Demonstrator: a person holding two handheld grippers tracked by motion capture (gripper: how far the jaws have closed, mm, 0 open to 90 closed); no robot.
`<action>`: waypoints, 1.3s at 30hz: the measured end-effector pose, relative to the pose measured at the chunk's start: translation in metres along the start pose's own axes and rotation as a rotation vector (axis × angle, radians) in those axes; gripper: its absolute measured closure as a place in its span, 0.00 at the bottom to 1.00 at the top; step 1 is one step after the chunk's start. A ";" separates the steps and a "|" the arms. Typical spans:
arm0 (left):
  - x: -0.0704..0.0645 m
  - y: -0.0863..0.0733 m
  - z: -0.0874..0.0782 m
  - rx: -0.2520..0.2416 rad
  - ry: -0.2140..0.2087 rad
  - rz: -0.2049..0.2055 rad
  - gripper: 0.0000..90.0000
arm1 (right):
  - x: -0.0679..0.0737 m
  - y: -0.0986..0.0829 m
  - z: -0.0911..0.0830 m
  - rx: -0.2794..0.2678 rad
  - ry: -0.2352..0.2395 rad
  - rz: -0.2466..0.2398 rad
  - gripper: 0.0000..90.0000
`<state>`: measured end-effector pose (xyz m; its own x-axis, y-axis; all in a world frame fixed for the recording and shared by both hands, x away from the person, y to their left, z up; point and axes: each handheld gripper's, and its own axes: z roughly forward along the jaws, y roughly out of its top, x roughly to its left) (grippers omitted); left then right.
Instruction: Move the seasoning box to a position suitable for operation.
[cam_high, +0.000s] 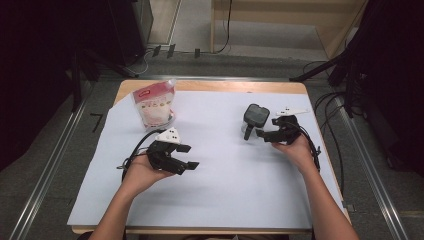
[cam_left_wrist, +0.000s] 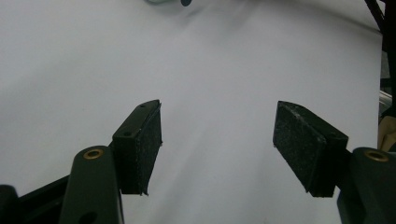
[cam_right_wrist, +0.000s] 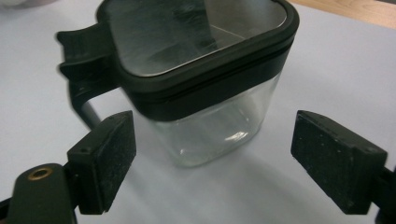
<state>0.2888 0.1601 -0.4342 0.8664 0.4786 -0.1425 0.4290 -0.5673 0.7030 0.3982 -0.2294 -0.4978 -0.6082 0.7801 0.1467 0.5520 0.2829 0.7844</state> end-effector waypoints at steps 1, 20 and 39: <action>-0.001 0.000 0.000 0.002 0.005 -0.005 0.38 | -0.001 0.001 0.002 -0.010 0.007 -0.001 0.15; -0.003 -0.008 -0.003 0.013 0.014 -0.016 0.38 | 0.005 0.007 0.046 -0.062 0.035 -0.029 0.09; -0.001 -0.011 -0.004 -0.002 0.010 -0.026 0.38 | 0.025 0.006 0.045 -0.106 -0.071 -0.021 0.17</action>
<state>0.2828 0.1686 -0.4387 0.8523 0.4999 -0.1539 0.4511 -0.5534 0.7002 0.4122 -0.1826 -0.5165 -0.5753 0.8130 0.0897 0.4737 0.2417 0.8469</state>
